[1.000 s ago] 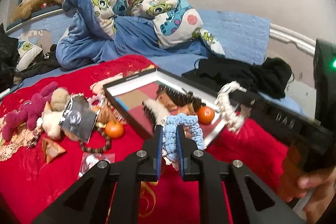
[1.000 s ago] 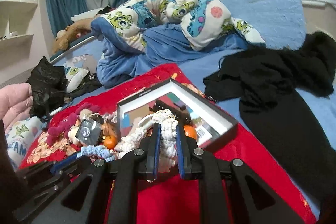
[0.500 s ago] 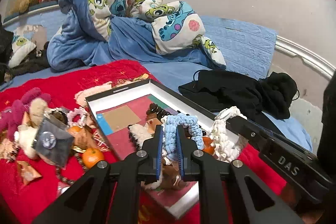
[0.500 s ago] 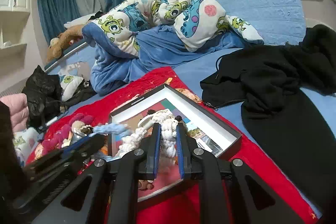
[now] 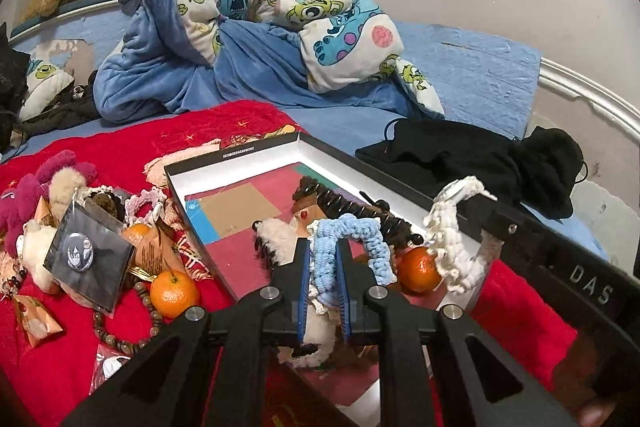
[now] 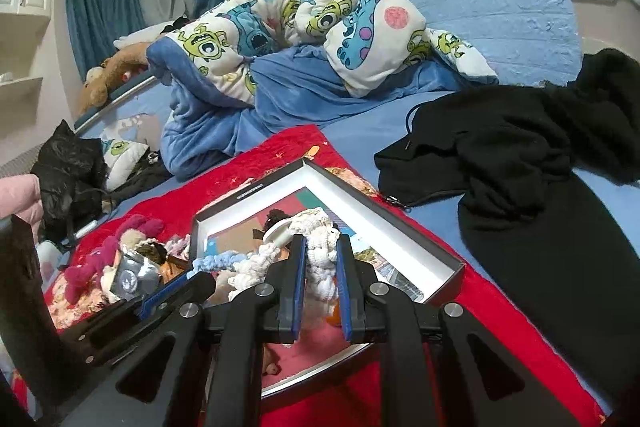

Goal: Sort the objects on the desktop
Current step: 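Carry both scrunchies over the red-lined box with both tools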

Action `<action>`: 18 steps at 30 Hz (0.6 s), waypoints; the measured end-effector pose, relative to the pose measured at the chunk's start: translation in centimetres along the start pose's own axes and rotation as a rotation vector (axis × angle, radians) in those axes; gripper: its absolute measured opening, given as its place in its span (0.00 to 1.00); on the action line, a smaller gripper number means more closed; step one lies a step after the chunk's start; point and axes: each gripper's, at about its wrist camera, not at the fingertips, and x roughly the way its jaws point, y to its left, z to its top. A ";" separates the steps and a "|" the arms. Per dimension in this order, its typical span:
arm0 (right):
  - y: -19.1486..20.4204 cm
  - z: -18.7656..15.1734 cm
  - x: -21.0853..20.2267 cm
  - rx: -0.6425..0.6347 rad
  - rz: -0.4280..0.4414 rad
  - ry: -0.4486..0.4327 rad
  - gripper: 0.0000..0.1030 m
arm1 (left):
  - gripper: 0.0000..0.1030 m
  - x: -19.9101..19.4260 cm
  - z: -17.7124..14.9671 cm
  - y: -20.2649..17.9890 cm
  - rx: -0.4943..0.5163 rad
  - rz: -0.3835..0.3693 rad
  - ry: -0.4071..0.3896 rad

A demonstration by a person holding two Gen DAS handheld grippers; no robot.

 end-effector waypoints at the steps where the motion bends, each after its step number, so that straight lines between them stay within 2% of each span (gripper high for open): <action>1: 0.0 0.0 0.0 -0.005 -0.003 -0.001 0.15 | 0.12 0.0 -0.1 0.0 0.003 -0.003 0.000; 18: -0.6 -0.2 0.5 0.030 0.014 0.009 0.15 | 0.12 -0.2 -0.5 -0.7 0.032 -0.003 -0.012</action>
